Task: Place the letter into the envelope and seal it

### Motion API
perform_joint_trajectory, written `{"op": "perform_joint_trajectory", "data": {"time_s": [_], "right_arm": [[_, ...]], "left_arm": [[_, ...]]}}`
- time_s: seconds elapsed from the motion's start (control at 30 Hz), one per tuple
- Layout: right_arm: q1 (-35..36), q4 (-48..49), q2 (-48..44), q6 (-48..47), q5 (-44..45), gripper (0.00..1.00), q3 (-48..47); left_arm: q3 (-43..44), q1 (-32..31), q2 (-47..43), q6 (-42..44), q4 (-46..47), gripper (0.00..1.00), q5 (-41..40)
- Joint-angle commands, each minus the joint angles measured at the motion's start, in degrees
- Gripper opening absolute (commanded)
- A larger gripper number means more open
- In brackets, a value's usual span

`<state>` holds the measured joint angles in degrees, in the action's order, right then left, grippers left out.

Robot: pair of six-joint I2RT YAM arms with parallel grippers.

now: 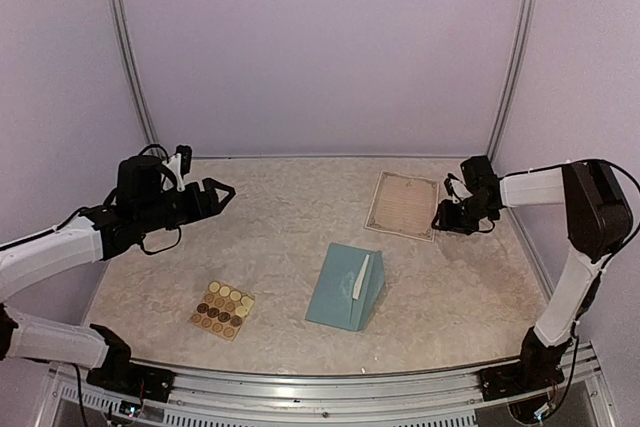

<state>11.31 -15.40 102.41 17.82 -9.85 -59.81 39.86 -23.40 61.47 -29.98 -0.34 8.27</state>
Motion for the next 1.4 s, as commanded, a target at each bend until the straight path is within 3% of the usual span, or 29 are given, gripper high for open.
{"op": "perform_joint_trajectory", "data": {"time_s": [0.0, 0.23, 0.47, 0.93, 1.37], "right_arm": [[-3.08, 1.37, 0.91, 1.86, -5.01, 0.47, -3.31], [-4.94, 6.47, 5.45, 4.43, -11.98, 0.48, -5.15], [-3.03, 9.58, 6.02, 0.12, -12.23, 0.49, -5.7], [5.65, 7.82, 14.62, -3.66, -16.31, 0.56, -14.23], [8.22, 9.49, 11.63, 1.3, -17.04, 0.56, -0.55]], "left_arm": [[5.38, -6.79, 8.87, -3.43, 9.04, 0.81, -1.89], [18.45, -13.61, 25.19, -3.18, 11.73, 0.75, -0.79], [23.7, -14.92, 33.1, -3.41, 12.55, 0.73, 1.64], [21.7, -16.13, 34.82, -4.65, 13.61, 0.71, 1.72], [19.44, -16.15, 34.03, -4.61, 14.05, 0.72, 1.41]]}}
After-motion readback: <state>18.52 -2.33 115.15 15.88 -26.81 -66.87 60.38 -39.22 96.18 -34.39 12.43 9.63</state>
